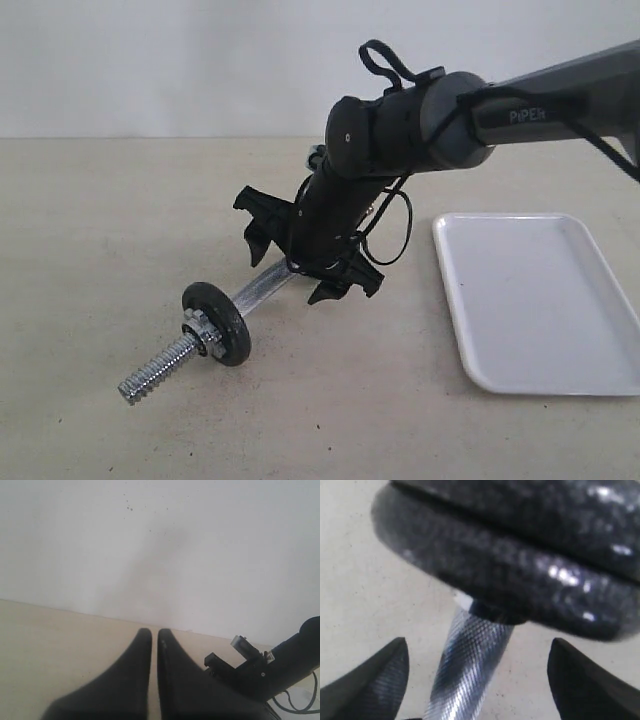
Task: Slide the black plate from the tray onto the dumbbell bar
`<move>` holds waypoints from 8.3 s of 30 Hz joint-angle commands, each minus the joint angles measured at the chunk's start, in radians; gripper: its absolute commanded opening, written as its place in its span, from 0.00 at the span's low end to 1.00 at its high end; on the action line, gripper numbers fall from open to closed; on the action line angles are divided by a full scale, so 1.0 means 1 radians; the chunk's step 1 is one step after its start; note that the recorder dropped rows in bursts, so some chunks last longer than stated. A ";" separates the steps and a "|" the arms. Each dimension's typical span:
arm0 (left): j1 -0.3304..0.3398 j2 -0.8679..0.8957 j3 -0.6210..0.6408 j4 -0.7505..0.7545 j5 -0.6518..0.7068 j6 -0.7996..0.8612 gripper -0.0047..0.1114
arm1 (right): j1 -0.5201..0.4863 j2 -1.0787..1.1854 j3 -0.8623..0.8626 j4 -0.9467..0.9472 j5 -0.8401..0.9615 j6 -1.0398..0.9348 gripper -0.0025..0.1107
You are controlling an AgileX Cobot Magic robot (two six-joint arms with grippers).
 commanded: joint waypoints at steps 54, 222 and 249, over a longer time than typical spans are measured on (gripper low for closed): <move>0.003 -0.003 0.005 0.005 -0.017 -0.005 0.08 | -0.169 0.026 -0.290 -0.202 0.507 -0.426 0.39; 0.003 -0.003 0.005 0.005 -0.019 -0.005 0.08 | -0.190 -0.169 -0.290 -0.271 0.565 -0.529 0.17; 0.003 -0.003 0.005 0.005 -0.019 -0.005 0.08 | -0.618 -0.997 0.438 -0.374 0.138 -0.634 0.02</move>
